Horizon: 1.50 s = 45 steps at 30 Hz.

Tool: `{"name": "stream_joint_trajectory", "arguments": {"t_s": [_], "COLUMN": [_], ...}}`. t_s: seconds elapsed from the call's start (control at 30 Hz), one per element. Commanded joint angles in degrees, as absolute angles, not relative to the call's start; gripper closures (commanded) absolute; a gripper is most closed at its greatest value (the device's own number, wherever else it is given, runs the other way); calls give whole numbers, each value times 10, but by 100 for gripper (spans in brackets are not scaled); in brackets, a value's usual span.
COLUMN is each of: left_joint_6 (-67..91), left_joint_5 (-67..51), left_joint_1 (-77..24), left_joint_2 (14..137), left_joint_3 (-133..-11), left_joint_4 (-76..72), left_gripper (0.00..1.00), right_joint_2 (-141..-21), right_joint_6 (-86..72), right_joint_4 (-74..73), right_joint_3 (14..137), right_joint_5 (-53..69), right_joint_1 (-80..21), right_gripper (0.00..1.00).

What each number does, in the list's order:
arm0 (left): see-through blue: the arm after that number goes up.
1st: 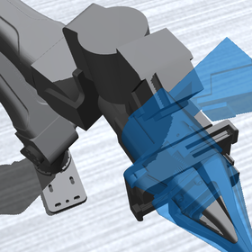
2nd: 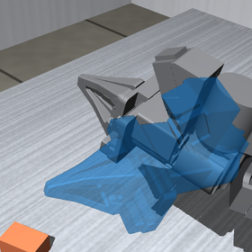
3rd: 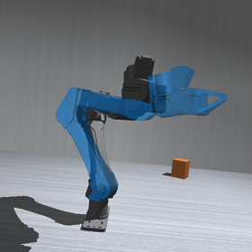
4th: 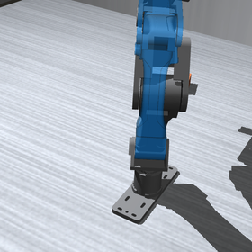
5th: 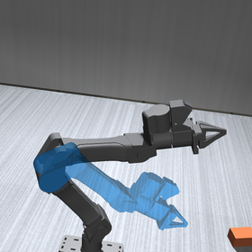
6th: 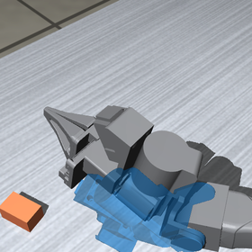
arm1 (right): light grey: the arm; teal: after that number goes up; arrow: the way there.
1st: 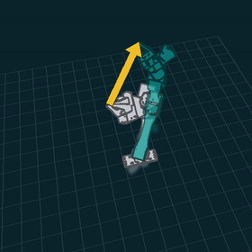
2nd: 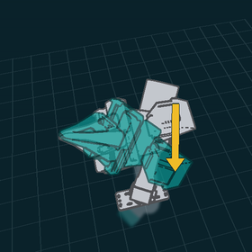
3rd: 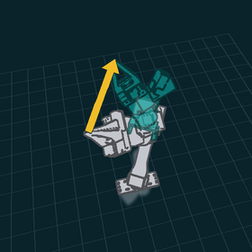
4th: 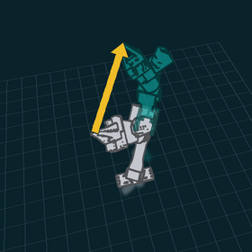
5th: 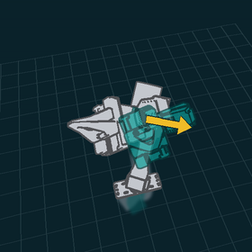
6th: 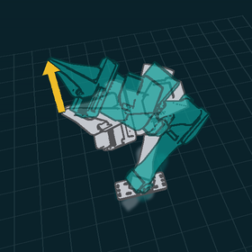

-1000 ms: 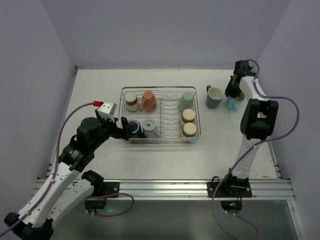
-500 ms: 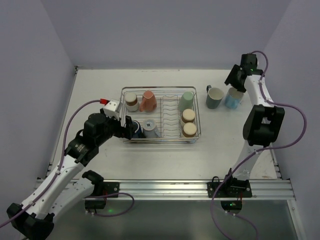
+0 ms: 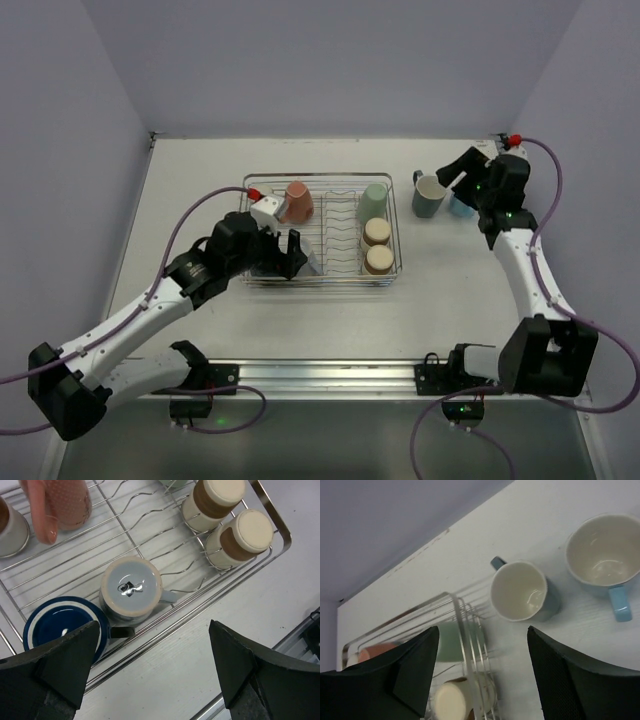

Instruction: Unload the cups from the dish rack

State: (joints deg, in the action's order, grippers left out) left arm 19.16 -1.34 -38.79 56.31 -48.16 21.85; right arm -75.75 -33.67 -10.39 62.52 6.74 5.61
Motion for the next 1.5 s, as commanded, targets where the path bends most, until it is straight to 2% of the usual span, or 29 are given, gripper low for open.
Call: {"name": "stream_joint_trajectory", "arguments": {"t_s": [0.0, 0.3, 0.5, 0.63, 0.87, 0.9, 0.93, 1.0, 1.03, 1.17, 1.23, 1.47], "left_joint_6": [210, 206, 199, 193, 192, 192, 190, 190, 190, 193, 197, 207], "left_joint_5": [50, 105, 129, 136, 138, 138, 137, 132, 131, 129, 127, 124], "left_joint_1": [-407, -430, -433, -433, -433, -433, -433, -434, -434, -434, -434, -434], "left_joint_2": [596, 700, 737, 765, 800, 801, 803, 804, 802, 788, 772, 705], "left_joint_3": [-512, -525, -539, -535, -540, -541, -542, -546, -548, -560, -566, -593], "left_joint_4": [192, 157, 142, 135, 122, 120, 117, 106, 105, 91, 84, 78], "left_gripper": [6, 7, 8, 14, 19, 23, 31, 41, 55, 78, 86, 97], "right_joint_2": [-672, -537, -533, -526, -512, -510, -510, -508, -508, -507, -515, -546], "right_joint_6": [-381, -386, -382, -388, -386, -388, -389, -393, -395, -411, -421, -465], "right_joint_4": [30, 77, 83, 92, 87, 90, 91, 91, 91, 105, 123, 179], "right_joint_3": [533, 399, 383, 376, 378, 378, 376, 376, 375, 367, 365, 359], "right_joint_5": [133, 165, 192, 199, 209, 210, 211, 220, 222, 237, 246, 263], "right_joint_1": [6, -91, -125, -140, -153, -154, -156, -160, -163, -183, -190, -233], "right_gripper": [27, 28, 28, 28, 28, 28, 28, 28, 28, 25, 22, 15]}}
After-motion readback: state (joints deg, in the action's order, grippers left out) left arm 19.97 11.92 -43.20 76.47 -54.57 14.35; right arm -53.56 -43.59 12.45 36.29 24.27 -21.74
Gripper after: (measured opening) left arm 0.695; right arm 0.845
